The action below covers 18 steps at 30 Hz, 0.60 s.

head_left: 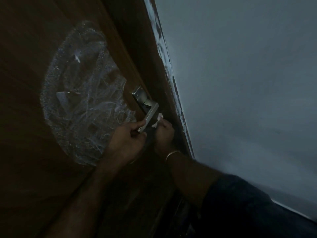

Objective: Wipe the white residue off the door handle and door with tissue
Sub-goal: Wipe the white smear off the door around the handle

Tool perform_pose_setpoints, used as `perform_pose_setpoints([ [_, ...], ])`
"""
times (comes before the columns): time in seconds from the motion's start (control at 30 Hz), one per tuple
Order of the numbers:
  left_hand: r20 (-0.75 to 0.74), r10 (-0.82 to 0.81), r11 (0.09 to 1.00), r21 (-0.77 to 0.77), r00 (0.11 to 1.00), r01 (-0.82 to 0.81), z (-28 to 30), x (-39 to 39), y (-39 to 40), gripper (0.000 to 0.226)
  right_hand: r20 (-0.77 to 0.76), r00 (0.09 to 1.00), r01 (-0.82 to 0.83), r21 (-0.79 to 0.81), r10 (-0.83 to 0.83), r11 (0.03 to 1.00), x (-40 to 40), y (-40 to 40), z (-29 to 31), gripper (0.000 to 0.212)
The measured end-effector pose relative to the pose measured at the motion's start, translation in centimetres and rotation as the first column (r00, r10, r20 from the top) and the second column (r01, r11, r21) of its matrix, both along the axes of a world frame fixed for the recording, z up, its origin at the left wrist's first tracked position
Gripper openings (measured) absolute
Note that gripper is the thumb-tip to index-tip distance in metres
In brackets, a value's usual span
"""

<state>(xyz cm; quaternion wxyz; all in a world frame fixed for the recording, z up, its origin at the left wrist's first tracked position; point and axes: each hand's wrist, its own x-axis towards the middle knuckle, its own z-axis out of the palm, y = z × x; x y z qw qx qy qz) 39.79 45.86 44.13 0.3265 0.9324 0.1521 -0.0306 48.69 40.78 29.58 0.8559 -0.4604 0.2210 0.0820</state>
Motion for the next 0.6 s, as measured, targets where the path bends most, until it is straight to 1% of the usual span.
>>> perform_pose_setpoints([
  [0.07,0.017,-0.009,1.000,0.018,1.000,0.009,0.1,0.0,0.0,0.044,-0.054,0.998,0.041,0.084,-0.036,0.996,0.9,0.0,0.4,0.025],
  [0.1,0.024,-0.006,1.000,0.027,1.000,0.006,0.2,0.0,-0.1,0.043,-0.030,0.999,0.025,0.072,-0.023,0.997,0.7,0.2,0.5,0.025],
  [0.17,0.034,-0.005,0.999,0.034,0.999,0.004,0.1,0.0,-0.1,0.043,0.069,0.997,-0.016,-0.032,0.018,0.999,-1.0,0.4,0.1,0.027],
  [0.2,0.036,-0.008,0.999,0.037,0.999,0.006,0.1,-0.1,-0.1,0.043,0.082,0.996,-0.026,-0.058,0.031,0.998,-1.4,0.4,-0.7,0.029],
  [0.23,0.034,-0.013,0.999,0.046,0.999,0.011,0.2,-0.2,-0.2,0.043,0.041,0.999,-0.032,-0.043,0.034,0.999,-1.4,0.1,-1.2,0.029],
  [0.3,0.033,-0.029,0.997,0.073,0.999,0.027,0.2,-0.3,-0.2,0.043,-0.076,0.997,-0.006,0.040,0.009,0.999,-0.1,-0.5,-1.3,0.028],
  [0.33,0.033,-0.033,0.997,0.073,0.999,0.030,0.2,-0.3,-0.1,0.043,-0.103,0.995,0.016,0.072,-0.009,0.997,0.6,-0.6,-1.0,0.029],
  [0.37,0.033,-0.032,0.997,0.066,0.999,0.029,0.1,-0.2,0.0,0.043,-0.097,0.995,0.025,0.085,-0.016,0.996,0.9,-0.5,-0.7,0.030],
  [0.4,0.036,-0.028,0.998,0.054,0.999,0.026,0.0,-0.1,0.1,0.043,-0.056,0.998,0.022,0.076,-0.018,0.997,0.7,-0.3,-0.5,0.030],
  [0.47,0.046,-0.019,0.999,0.037,0.999,0.017,-0.1,-0.1,0.1,0.042,0.023,0.999,-0.042,-0.038,0.043,0.998,-0.9,0.1,-0.8,0.029],
  [0.53,0.053,-0.018,0.999,0.038,0.998,0.016,-0.1,-0.2,0.0,0.042,0.005,0.997,-0.082,-0.087,0.083,0.993,-1.1,-0.3,-1.5,0.028],
  [0.6,0.052,-0.012,0.999,0.032,0.999,0.011,-0.1,-0.2,0.0,0.042,-0.028,0.999,-0.048,-0.061,0.046,0.997,0.3,-0.7,-1.3,0.028],
])
